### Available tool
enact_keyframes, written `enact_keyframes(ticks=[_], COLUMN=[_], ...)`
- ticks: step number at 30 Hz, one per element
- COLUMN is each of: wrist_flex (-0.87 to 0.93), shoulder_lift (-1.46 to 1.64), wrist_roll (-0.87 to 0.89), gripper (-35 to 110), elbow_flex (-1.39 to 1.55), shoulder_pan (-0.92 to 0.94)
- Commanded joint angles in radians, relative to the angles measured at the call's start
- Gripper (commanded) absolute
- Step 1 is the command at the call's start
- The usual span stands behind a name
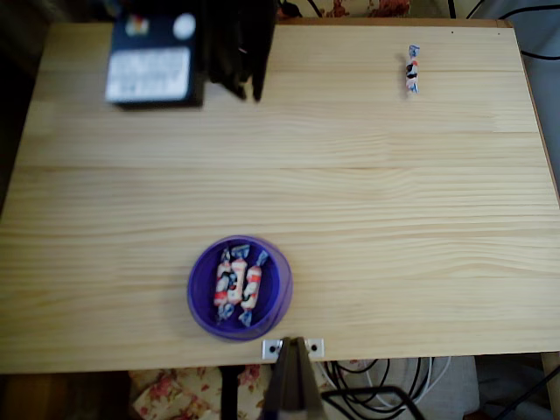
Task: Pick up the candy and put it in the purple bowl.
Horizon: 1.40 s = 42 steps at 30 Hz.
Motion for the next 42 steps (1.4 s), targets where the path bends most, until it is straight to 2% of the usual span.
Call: enact_keyframes(ticks=[1,6,9,11,22,30,42], wrist_flex=[0.075,0.14,0.112,0.072,0.051,0.017,-0.032], shoulder_lift=[0.089,0.115,0.11,0.11,0.101,0.055,-0.026], wrist_roll=[0.202,0.451,0.575,0.635,0.749,0.954,1.201], gripper=[5,5,3,8,8,8,8], elbow_flex=[-0.075,-0.051,0.014,0.055,0.089,0.137,0.172], shoulder_pan=[-0.14,-0.357,-0.483,-0.549,-0.739,-0.942,-1.103])
